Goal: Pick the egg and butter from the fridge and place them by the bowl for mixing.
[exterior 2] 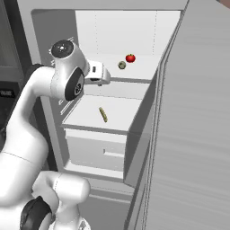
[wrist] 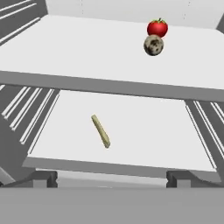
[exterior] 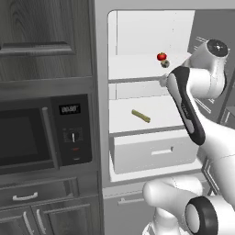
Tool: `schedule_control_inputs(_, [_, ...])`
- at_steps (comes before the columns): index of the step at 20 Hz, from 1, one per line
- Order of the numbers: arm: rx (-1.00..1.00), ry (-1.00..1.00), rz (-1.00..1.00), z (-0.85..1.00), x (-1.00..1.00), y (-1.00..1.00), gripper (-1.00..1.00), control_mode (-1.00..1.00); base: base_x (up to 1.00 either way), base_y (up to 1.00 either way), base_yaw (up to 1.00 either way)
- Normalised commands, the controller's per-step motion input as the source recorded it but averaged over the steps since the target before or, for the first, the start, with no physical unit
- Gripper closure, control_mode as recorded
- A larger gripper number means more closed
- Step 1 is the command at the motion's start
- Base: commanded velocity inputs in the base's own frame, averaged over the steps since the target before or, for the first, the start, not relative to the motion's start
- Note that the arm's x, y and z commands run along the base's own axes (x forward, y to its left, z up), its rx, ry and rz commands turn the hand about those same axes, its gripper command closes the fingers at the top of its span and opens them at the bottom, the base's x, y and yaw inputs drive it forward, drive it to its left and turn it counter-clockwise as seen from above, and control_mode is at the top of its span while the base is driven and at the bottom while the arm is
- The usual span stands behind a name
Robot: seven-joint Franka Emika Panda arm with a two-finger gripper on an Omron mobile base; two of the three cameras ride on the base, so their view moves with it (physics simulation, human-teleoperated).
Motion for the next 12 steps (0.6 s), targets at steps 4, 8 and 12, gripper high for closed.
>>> schedule_control_inputs(4, [0.07,0.00,-0.04,0.46,0.10,-0.33,-1.00,-1.00,0.00,0.00,0.00])
schedule_control_inputs(8, [0.05,0.00,-0.05,0.24,0.31,-0.23,-1.00,-1.00,0.00,0.00,0.00])
schedule_control_inputs(12, [0.03,0.00,-0.04,0.02,0.53,-0.17,-1.00,-1.00,0.00,0.00,0.00])
